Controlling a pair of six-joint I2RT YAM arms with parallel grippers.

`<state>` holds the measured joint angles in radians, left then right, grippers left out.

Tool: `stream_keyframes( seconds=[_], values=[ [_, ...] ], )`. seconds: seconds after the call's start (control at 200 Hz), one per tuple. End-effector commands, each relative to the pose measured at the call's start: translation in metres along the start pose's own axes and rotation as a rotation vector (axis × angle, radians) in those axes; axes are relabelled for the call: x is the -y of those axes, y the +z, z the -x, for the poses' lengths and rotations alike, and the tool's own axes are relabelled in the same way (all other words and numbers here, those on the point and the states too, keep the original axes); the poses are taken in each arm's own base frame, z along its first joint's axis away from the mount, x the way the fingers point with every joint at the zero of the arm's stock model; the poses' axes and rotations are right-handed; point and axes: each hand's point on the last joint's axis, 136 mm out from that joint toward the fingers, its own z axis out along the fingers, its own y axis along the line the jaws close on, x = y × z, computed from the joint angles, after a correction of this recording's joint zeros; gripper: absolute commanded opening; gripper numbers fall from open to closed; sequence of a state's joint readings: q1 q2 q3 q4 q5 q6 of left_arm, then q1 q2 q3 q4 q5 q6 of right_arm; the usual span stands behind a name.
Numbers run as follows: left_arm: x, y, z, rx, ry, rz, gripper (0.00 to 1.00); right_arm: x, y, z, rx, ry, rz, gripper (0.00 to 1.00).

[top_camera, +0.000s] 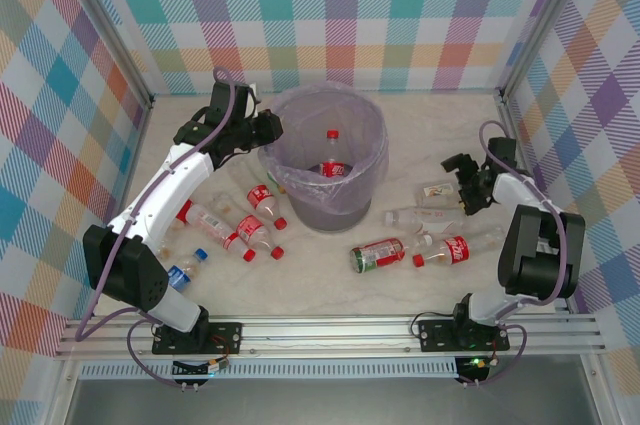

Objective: Put the plastic bottles in the bin

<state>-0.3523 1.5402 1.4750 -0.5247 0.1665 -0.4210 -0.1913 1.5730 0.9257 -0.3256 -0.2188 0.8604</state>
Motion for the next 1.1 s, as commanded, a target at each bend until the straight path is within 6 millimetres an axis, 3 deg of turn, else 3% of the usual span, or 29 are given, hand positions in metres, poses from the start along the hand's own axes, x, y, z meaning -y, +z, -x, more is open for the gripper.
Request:
stream_keyframes(
  seconds=[0.0,0.235,0.33,0.49,0.595,0.705,0.985,1.095],
  values=[
    [-0.007,0.002,-0.017,-0.056,-0.001,0.026,0.04,-0.005,0.009,0.003,0.011,0.008,0.0,0.99],
    [-0.008,0.002,-0.017,-0.054,0.004,0.034,0.04,-0.003,0.035,0.003,-0.027,0.006,-0.022,0.99],
    [-0.009,0.003,-0.017,-0.055,0.003,0.038,0.04,-0.004,0.036,0.004,-0.02,0.002,-0.023,0.99],
    [-0.01,0.004,-0.018,-0.059,0.003,0.038,0.04,-0.009,0.022,0.01,0.023,-0.035,-0.026,0.89],
    [-0.01,0.004,-0.019,-0.062,0.002,0.039,0.04,-0.013,0.011,0.016,0.048,-0.062,-0.035,0.75],
    [-0.011,0.004,-0.018,-0.057,0.004,0.043,0.04,-0.017,0.003,0.02,0.065,-0.08,-0.024,0.71],
    [-0.011,0.006,-0.019,-0.062,0.006,0.044,0.04,-0.028,-0.029,0.032,0.104,-0.13,0.004,0.66],
    [-0.011,0.006,-0.019,-0.065,0.006,0.044,0.04,-0.025,-0.034,0.027,0.081,-0.171,-0.019,0.74]
  ],
)
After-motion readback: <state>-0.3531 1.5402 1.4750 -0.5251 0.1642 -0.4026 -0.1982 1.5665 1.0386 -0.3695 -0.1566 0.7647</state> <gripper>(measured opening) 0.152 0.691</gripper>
